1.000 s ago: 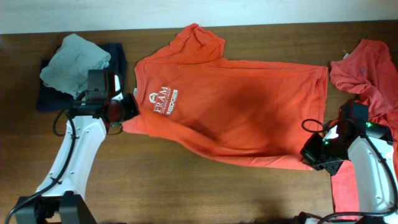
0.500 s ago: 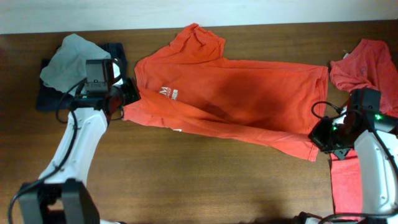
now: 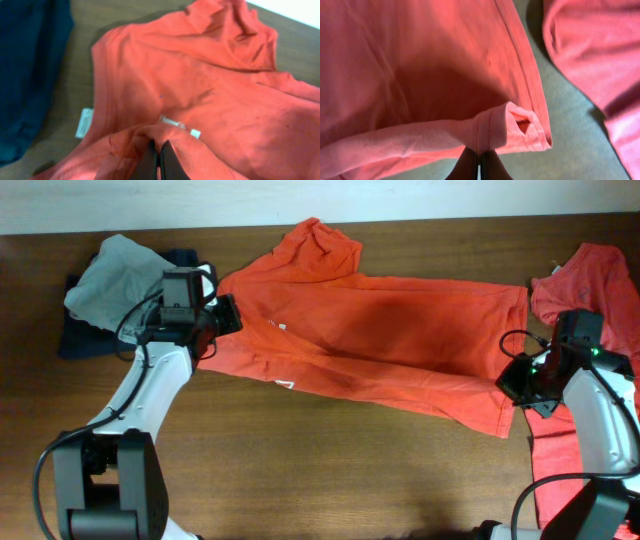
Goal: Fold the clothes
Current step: 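Lift both hem corners and fold them up toward the collar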
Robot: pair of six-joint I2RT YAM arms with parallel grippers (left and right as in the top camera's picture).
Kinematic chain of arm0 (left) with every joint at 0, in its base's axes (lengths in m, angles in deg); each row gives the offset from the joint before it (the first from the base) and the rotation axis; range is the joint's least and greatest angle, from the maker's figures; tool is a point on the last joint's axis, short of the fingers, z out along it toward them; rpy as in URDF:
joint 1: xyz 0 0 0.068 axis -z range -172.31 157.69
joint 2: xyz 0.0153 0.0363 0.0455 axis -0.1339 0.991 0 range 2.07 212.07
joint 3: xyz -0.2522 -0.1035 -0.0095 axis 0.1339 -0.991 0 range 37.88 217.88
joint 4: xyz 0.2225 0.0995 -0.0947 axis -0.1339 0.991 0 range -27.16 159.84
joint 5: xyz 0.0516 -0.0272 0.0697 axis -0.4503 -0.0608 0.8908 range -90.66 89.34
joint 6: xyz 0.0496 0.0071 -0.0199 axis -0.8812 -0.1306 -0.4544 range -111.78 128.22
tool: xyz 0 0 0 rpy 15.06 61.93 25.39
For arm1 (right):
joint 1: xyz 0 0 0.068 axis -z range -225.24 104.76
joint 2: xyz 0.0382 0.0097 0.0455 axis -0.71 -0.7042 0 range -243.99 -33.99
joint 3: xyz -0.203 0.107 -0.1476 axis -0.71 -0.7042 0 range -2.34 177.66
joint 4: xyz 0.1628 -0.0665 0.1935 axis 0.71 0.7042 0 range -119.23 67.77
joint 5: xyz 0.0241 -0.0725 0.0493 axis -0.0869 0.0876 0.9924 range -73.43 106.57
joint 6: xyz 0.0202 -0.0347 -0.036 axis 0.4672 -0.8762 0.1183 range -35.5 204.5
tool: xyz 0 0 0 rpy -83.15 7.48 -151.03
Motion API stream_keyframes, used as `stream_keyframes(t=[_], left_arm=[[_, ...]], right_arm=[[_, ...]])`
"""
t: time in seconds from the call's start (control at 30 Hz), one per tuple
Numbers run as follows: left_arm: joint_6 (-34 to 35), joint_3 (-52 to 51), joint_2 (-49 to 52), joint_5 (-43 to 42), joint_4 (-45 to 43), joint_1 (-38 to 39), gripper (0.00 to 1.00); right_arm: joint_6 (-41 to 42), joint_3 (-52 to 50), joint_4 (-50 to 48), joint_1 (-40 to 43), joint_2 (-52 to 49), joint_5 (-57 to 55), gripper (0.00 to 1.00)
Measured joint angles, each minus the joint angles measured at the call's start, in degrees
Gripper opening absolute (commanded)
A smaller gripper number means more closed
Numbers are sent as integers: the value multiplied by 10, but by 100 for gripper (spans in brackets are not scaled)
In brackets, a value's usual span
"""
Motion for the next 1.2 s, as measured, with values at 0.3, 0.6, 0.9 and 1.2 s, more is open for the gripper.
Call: stream_keyframes(t=[0.3,0.6,0.9,1.2], left_arm=[[-7,0,19,5,-18,11,1],[-7,0,45,28,-46,11,1],[-7,0,45,36,-65,11,0],[-7,0,57,37,-94,11,1]], right_arm=[[-3,0,-56,0,-1,-5,4],[-10,0,-91,0,-5,-28,4],[-22,0,-142,0,-68,-31,4],[-44,0,-173,-1,-94,-32,4]])
